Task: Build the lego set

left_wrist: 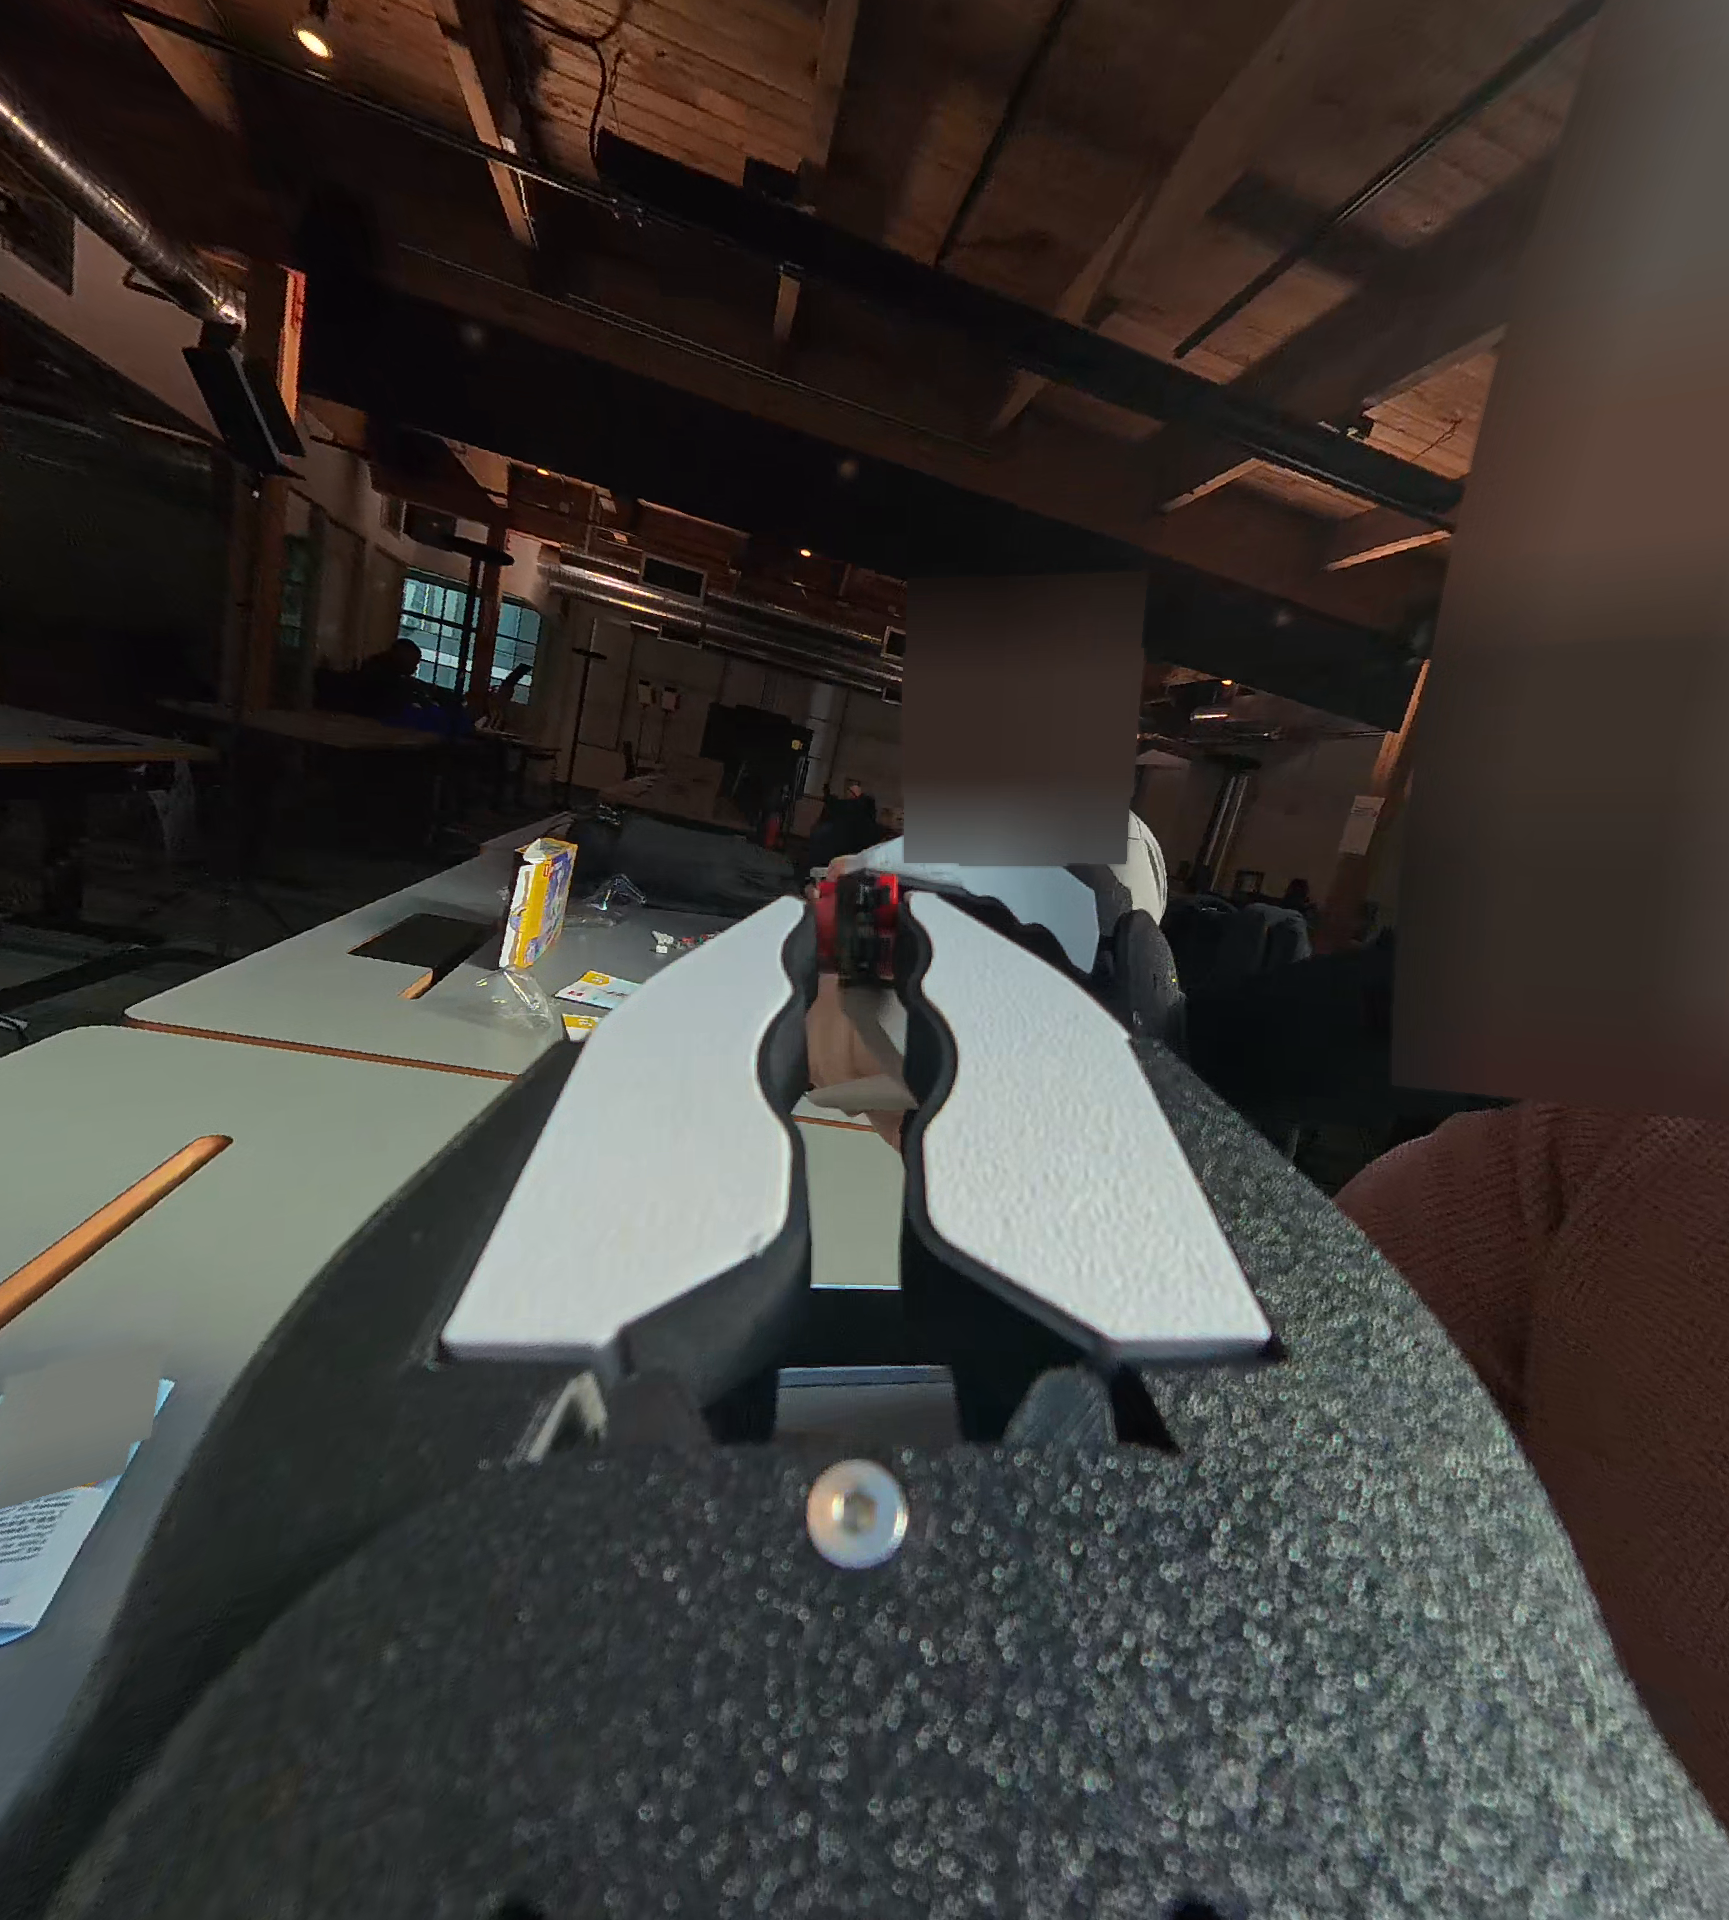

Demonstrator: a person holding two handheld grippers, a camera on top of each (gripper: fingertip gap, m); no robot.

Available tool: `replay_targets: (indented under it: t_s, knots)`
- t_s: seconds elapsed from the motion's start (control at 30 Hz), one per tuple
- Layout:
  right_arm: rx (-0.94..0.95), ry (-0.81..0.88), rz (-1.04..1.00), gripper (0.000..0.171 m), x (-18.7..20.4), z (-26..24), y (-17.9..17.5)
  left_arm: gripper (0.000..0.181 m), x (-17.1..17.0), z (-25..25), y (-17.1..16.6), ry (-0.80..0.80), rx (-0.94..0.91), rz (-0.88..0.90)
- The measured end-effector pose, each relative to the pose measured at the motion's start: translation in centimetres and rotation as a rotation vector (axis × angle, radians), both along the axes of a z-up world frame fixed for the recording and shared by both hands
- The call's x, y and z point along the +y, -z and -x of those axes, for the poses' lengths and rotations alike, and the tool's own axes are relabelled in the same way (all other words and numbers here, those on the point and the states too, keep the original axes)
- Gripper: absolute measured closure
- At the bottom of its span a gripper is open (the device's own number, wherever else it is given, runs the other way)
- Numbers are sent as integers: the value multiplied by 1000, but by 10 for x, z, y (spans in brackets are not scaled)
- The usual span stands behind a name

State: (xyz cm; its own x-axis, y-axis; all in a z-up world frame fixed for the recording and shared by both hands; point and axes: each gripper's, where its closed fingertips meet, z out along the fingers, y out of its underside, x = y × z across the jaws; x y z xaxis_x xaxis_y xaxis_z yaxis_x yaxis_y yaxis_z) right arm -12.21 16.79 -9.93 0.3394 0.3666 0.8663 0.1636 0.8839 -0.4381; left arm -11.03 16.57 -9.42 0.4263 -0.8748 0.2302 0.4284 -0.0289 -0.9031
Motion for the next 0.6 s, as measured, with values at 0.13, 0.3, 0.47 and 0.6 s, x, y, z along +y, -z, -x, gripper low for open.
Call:
replay_targets:
  t_s: [0.13, 0.3, 0.47, 0.6]
  knots:
    - [-37, 0, 3, 155, 1, -1, 2, 168, 1, -1, 1, -5, 14, 7]
    - [-49, -42, 30, 155, 2, -3, 4, 168, -1, 11, -9, -36, -6, -58]
    - [-91, -43, 3, 155, -1, -1, 9, 169, -8, 9, -3, -6, 148, -86]
    - [-106, -32, -19, 155, -2, 1, 11, 169, -8, 8, 2, 6, 188, -75]
